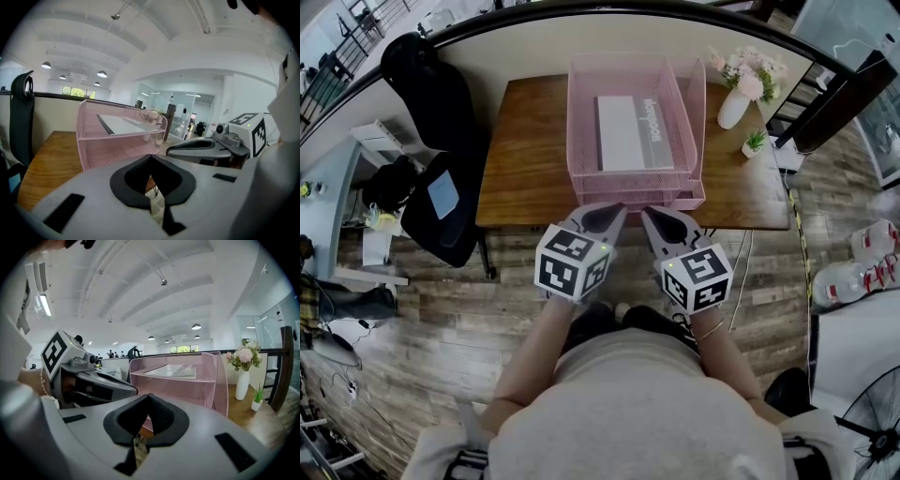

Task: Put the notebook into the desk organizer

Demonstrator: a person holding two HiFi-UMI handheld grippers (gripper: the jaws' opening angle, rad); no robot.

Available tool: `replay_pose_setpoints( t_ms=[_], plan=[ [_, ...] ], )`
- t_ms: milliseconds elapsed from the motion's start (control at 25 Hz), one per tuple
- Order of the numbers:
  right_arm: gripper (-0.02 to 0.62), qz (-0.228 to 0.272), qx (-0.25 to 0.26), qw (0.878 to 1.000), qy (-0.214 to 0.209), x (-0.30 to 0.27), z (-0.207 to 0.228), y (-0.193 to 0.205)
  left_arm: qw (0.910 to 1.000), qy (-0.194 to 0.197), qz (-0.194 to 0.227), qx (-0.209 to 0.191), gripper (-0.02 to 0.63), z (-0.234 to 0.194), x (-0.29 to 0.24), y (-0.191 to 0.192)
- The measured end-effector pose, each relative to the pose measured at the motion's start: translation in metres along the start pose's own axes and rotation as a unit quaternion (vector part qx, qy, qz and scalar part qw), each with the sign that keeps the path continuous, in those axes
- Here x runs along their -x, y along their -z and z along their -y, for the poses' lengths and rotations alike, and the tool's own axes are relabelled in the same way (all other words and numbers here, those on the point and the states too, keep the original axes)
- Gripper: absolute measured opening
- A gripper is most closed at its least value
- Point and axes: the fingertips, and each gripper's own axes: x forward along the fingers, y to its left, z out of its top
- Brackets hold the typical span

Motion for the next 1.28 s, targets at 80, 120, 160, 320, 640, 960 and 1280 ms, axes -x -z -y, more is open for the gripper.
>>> replay_pose_setpoints(
  t_ms=[80, 120, 160, 320, 640, 960, 1280],
  plan=[
    [0.009, -0.001, -0.001, 1.0, 0.004, 0.0002, 0.003, 0.0011, 1.0, 0.0, 0.002, 0.003, 0.012, 0.0001, -0.0011, -0.0009],
    [0.009, -0.002, 0.0, 1.0, 0.005, 0.0002, 0.004, 0.0019, 1.0, 0.0, 0.003, 0.004, 0.012, 0.0, -0.0017, -0.0009],
    [0.009, -0.002, 0.002, 1.0, 0.005, 0.0001, 0.0046, 0.0026, 1.0, -0.001, 0.003, 0.004, 0.012, -0.0003, -0.002, -0.0006],
    [0.009, -0.002, 0.002, 1.0, 0.009, 0.0, 0.0061, 0.0031, 1.0, -0.002, 0.003, 0.006, 0.012, -0.002, -0.0017, -0.0004],
    [0.009, -0.002, 0.001, 1.0, 0.007, -0.0007, 0.0071, 0.0027, 0.9999, 0.003, 0.006, 0.013, 0.012, -0.0002, -0.0039, -0.0019],
    [0.009, -0.003, -0.001, 1.0, 0.008, 0.0004, 0.0073, 0.0037, 0.9998, 0.006, 0.006, 0.016, 0.012, 0.0046, -0.0072, -0.003],
    [0.009, 0.0, 0.001, 1.0, 0.01, 0.0028, 0.0074, 0.0048, 0.9998, 0.004, 0.008, 0.017, 0.012, 0.0057, -0.0067, -0.0025]
  ],
)
